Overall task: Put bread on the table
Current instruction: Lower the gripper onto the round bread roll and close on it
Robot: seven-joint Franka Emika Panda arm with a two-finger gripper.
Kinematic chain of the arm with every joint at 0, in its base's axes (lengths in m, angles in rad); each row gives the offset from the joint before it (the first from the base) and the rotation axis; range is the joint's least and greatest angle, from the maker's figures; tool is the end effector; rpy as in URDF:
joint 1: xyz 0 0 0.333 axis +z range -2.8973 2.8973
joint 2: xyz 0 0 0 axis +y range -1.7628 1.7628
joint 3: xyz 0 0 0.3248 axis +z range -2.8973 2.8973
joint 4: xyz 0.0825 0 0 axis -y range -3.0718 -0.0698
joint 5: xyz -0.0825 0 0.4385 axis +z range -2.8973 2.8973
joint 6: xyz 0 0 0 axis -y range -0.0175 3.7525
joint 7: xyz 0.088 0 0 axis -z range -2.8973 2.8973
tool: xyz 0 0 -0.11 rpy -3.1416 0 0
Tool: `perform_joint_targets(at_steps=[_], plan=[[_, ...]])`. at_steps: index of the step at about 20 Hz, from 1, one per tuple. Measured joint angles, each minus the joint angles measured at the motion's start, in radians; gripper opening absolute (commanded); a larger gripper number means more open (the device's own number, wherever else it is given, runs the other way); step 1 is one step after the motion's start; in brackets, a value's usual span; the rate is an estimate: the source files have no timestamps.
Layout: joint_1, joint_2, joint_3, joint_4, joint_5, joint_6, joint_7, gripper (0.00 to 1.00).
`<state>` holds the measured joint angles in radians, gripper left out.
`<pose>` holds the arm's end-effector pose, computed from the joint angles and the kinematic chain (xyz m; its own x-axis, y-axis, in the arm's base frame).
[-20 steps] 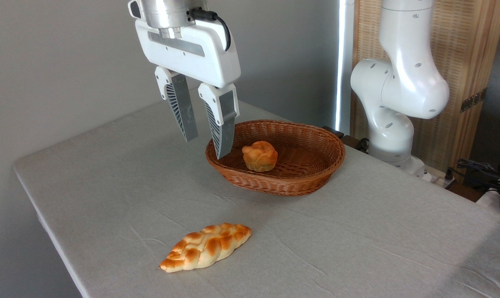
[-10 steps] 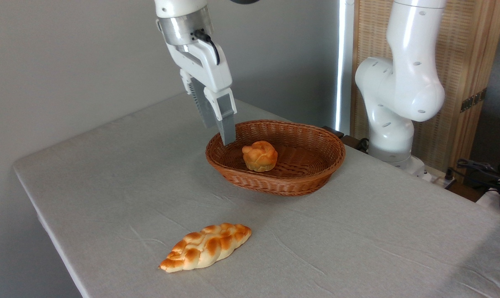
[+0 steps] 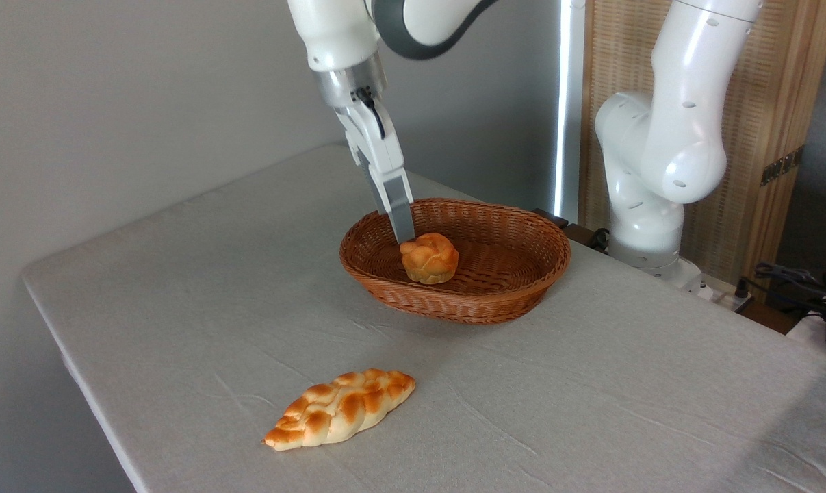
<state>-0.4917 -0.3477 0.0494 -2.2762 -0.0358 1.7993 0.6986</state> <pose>0.4326 -0.2073 0.4697 0.4179 -0.9060 -0.0668 -0.8979 -0.4231 0.1218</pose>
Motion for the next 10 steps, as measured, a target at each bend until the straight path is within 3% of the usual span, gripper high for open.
perform_joint_targets(at_steps=[10], plan=[[-0.012,-0.025,0.001,-0.122,0.011,0.022,0.054,1.0]])
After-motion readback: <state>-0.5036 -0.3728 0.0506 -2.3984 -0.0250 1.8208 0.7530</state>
